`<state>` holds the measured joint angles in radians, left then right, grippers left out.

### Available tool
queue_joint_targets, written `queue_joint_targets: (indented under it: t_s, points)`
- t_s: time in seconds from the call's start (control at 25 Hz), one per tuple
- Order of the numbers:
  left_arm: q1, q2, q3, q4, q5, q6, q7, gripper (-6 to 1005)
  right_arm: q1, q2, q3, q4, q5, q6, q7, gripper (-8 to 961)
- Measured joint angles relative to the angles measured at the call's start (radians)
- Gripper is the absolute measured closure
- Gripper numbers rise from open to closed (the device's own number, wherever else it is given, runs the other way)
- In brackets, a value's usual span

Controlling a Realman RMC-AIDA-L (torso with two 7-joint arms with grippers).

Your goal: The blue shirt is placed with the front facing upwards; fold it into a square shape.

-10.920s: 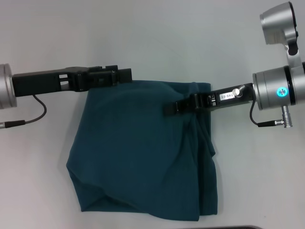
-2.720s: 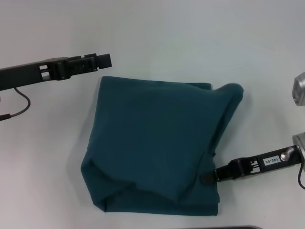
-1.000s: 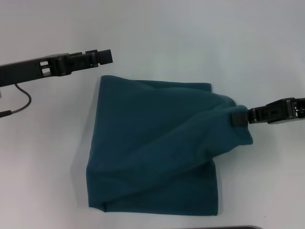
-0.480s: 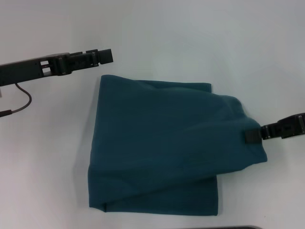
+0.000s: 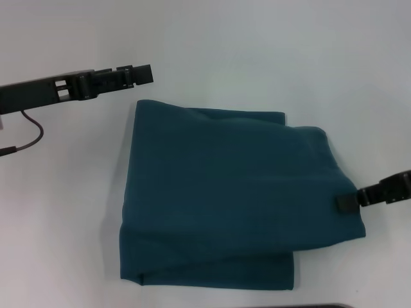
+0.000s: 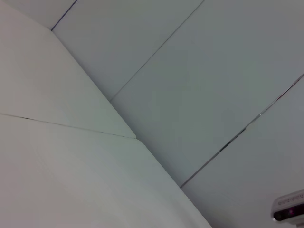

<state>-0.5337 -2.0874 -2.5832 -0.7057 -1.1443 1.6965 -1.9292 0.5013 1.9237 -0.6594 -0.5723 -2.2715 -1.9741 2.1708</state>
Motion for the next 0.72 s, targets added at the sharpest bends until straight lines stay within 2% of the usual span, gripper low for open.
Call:
queue_joint_targets:
  t_s: [0.28,0.44,0.72]
  points:
    - [-0.002,0.000,0.000,0.000,0.000,0.000,0.004,92,-0.001,0.003,0.001,0.004,-0.092,0.037,0.003,780]
    - [-0.002,0.000,0.000,0.000,0.000,-0.003,0.005,92,-0.008,0.014,0.009,0.004,-0.129,0.055,0.004,773]
    - [-0.004,0.000,0.000,0.000,0.004,-0.013,0.006,93,-0.040,0.004,0.043,0.004,-0.130,0.096,0.006,760]
